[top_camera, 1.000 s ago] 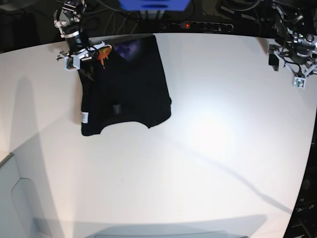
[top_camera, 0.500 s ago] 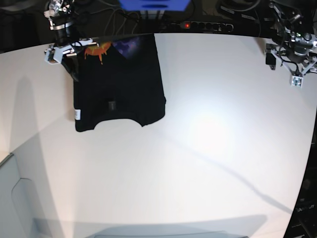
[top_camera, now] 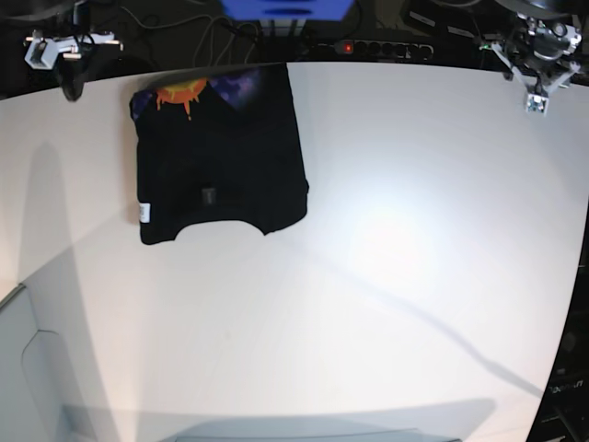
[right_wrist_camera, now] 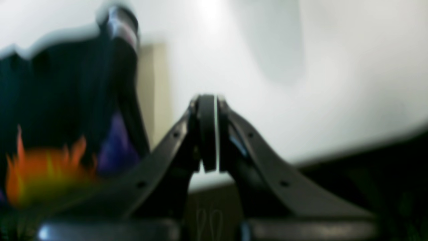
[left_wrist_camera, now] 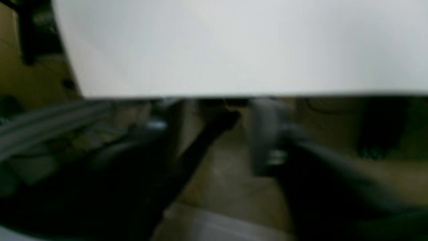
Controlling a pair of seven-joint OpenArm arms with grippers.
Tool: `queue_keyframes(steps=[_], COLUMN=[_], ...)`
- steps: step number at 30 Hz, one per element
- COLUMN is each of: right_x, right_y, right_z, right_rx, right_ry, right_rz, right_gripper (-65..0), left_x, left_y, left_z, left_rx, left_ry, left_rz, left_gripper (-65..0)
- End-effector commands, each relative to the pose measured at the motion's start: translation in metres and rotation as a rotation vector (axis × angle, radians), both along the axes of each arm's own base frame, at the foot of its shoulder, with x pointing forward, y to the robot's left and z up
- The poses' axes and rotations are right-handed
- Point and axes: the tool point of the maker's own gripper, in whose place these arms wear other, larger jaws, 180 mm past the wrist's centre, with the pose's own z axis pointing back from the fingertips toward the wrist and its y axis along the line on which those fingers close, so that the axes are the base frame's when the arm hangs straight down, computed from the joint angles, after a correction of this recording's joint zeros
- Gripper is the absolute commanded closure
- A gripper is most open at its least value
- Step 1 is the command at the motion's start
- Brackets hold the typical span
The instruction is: Fold the T-shirt properly
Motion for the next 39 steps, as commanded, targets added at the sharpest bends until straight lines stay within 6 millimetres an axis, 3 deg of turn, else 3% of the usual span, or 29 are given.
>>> queue_keyframes(steps=[1,3,6,8,10,13,18,22,25,27,29,32,34,39], right_x=[-0.007,-0.031,-0.057,-0.072,-0.086,-0.11,-0.133,-0.152,-0.174,-0.184,-0.188,-0.2,-0.211,-0.203], right_y=[0.001,0.014,0.032,0.046,0.061,0.078,0.109,0.135,0.148,0.147,0.138,0.118,0.104,0.082], right_z=[0.007,-0.007,-0.025,-0.043,-0.064,-0.093,-0.148,-0.192,-0.221,-0.236,-0.247,-0.264,-0.276,-0.288], right_rx=[0.0,0.045,0.112,0.17,0.236,0.299,0.385,0.413,0.386,0.336,0.286,0.18,0.107,-0.105], right_ry=[-0.01,0.068,0.154,0.204,0.259,0.354,0.491,0.635,0.77,0.824,0.833,0.898,0.959,1.004], right_rz=[0.003,0.021,0.034,0.035,0.042,0.072,0.123,0.199,0.296,0.328,0.308,0.287,0.252,0.168], right_gripper=[0.0,0.0,0.0,0.0,0.0,0.0,0.0,0.0,0.0,0.0,0.0,0.0,0.0,0.0], left_x=[-0.008,-0.032,-0.059,-0.072,-0.085,-0.1,-0.111,-0.128,-0.131,-0.125,-0.129,-0.133,-0.134,-0.129], left_y=[0.001,-0.003,-0.008,-0.011,-0.015,-0.02,-0.046,-0.087,-0.119,-0.151,-0.162,-0.157,-0.172,-0.212], left_z=[0.002,-0.003,-0.01,-0.018,-0.034,-0.071,-0.163,-0.224,-0.251,-0.262,-0.274,-0.285,-0.289,-0.293], left_rx=[0.006,-0.012,-0.03,-0.037,-0.065,-0.136,-0.336,-0.524,-0.638,-0.715,-0.645,-0.506,-0.473,-0.519], left_ry=[0.005,0.029,0.052,0.082,0.115,0.149,0.194,0.241,0.215,0.172,0.175,0.22,0.233,0.239], left_rz=[0.012,0.081,0.165,0.19,0.222,0.269,0.309,0.382,0.417,0.389,0.367,0.331,0.325,0.327], left_gripper=[-15.5,0.0,-2.0,0.0,0.0,0.0,0.0,0.0,0.0,0.0,0.0,0.0,0.0,0.0])
